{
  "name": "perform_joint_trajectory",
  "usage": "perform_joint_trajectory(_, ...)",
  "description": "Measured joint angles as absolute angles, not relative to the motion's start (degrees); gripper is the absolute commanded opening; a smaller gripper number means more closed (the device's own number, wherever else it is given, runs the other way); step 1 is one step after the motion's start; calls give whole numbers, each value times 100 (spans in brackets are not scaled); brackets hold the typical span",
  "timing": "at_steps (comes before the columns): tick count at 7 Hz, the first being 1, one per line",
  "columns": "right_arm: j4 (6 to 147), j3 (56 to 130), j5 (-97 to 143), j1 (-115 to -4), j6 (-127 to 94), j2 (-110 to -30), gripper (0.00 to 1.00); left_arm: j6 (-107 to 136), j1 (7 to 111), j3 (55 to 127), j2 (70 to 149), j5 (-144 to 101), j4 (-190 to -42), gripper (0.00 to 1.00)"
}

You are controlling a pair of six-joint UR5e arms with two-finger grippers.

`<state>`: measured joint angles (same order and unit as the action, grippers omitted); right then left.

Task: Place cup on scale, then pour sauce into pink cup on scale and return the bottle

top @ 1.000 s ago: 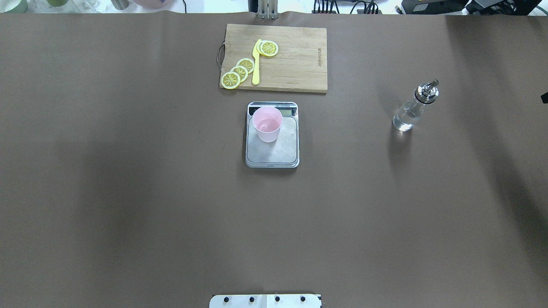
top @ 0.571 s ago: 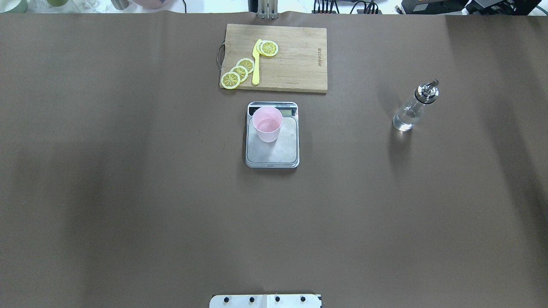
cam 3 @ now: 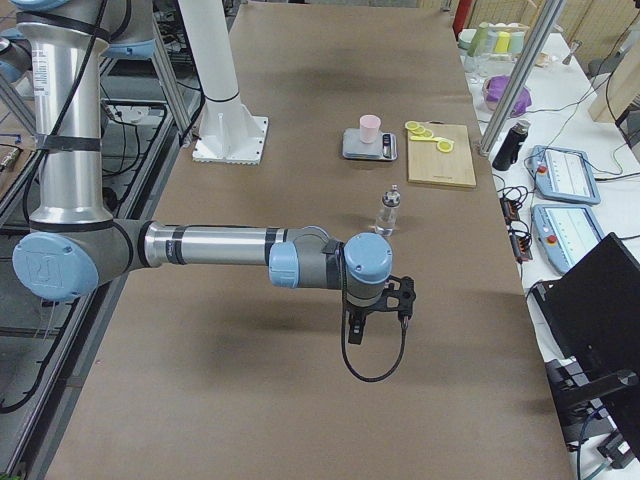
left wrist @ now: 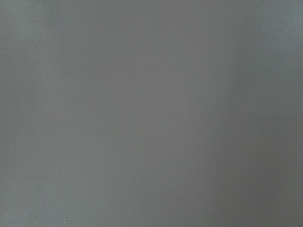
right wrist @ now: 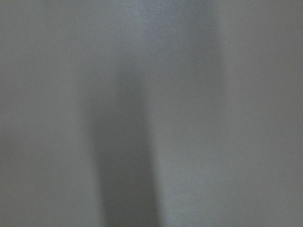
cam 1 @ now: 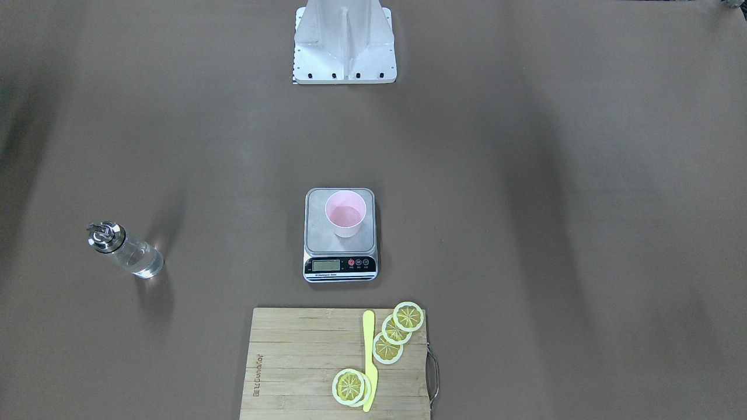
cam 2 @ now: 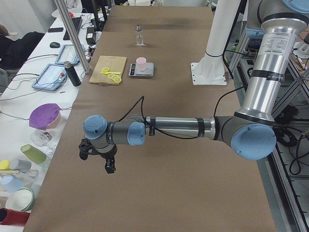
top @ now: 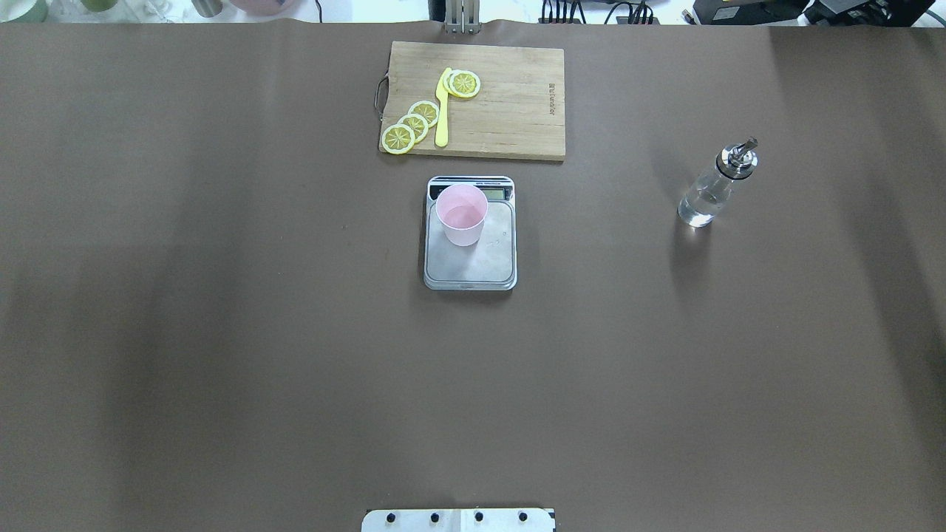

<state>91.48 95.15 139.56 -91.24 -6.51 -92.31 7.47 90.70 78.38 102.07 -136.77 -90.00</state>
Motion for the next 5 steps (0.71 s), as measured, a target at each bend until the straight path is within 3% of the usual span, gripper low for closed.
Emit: perform_joint_trajectory(5,9397,9734,13911,-9124,-651,-9213,100,764,9062,7832,10204,-13677,-9000,99)
